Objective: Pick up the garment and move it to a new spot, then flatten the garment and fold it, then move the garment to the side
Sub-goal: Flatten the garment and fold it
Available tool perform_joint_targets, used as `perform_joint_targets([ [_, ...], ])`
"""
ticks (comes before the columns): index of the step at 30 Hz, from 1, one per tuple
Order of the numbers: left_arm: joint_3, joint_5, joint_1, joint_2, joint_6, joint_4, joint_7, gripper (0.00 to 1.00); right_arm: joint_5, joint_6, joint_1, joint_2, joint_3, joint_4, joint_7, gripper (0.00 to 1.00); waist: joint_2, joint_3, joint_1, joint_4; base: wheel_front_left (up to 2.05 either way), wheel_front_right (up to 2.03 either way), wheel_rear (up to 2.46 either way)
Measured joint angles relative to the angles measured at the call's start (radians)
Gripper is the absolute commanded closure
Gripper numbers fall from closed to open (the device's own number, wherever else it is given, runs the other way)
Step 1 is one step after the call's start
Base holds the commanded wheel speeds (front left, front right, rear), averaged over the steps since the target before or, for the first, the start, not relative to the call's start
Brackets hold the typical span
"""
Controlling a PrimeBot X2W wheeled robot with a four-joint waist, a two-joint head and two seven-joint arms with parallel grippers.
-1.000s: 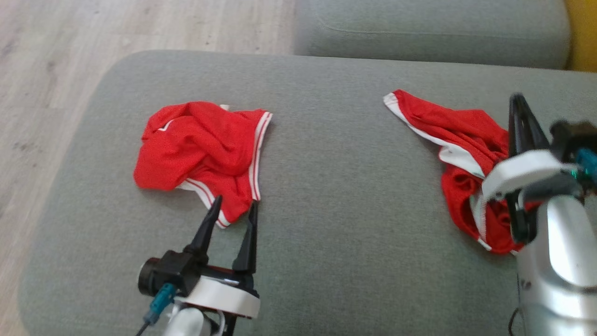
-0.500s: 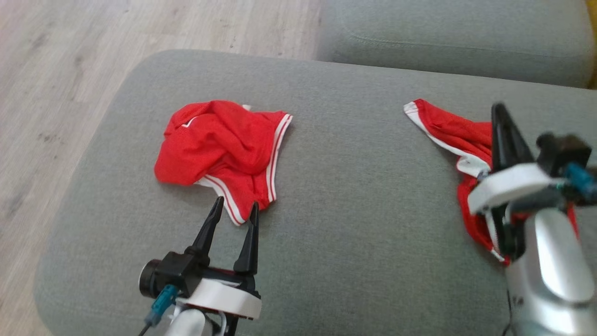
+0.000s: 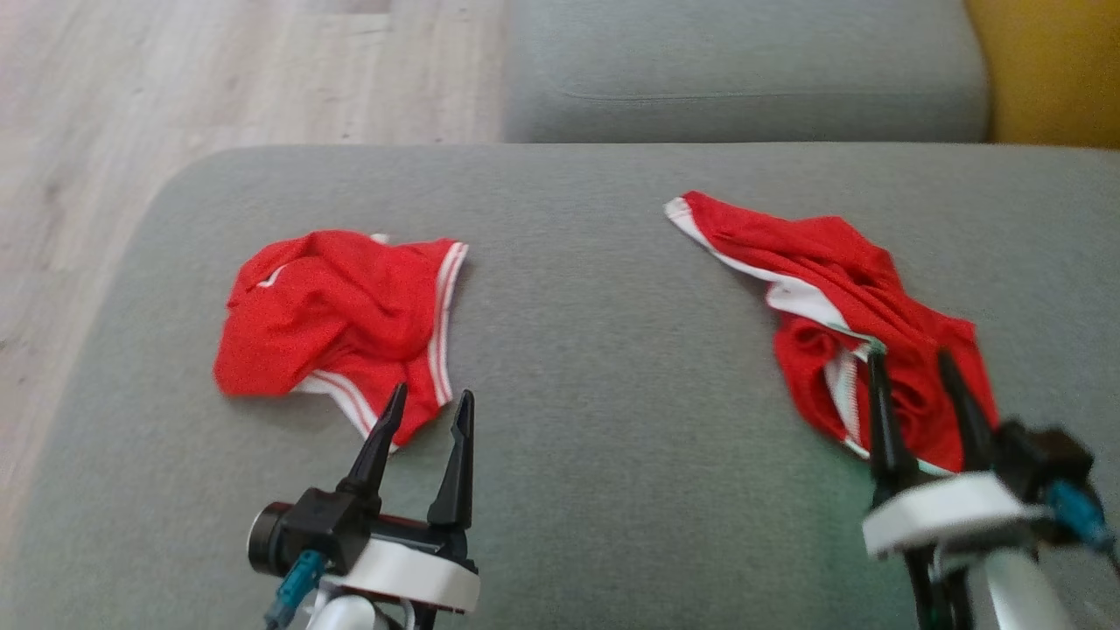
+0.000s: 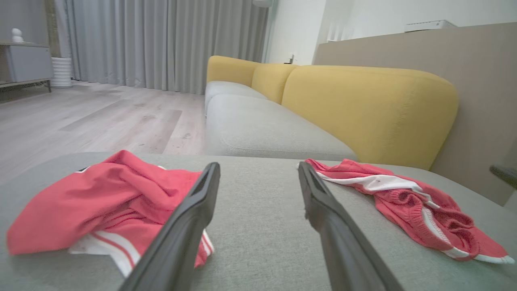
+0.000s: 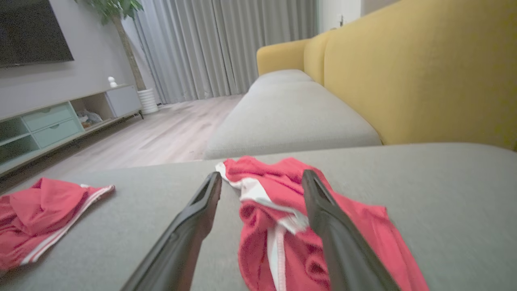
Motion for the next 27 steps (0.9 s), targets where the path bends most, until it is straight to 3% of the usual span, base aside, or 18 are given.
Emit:
perform_joint_targets([
  [5, 0.002, 0.000, 0.000, -0.001, 0.000, -0.004, 0.000, 0.00, 0.016, 0.000, 0.081, 0.000, 0.001, -0.005, 0.000, 0.00, 0.0000, 0.007, 0.0000, -0.044, 0.00, 0.00, 0.00],
  [13, -0.004, 0.000, -0.004, -0.001, -0.010, -0.005, 0.000, 0.00, -0.017, 0.000, 0.032, 0.000, -0.013, -0.035, 0.021, 0.00, 0.0000, 0.044, 0.0001, -0.040, 0.00, 0.00, 0.00],
  [18, -0.009, -0.002, -0.028, -0.001, -0.011, 0.001, 0.000, 0.00, -0.087, 0.000, -0.128, 0.000, -0.034, -0.007, 0.159, 0.00, 0.0000, 0.075, 0.0002, 0.000, 0.00, 0.00, 0.00],
  [27, -0.041, -0.039, -0.050, -0.002, -0.016, 0.012, 0.000, 0.00, -0.267, 0.000, -0.307, -0.002, -0.103, 0.202, 0.412, 0.00, 0.0000, 0.120, 0.0002, 0.089, 0.00, 0.00, 0.00],
])
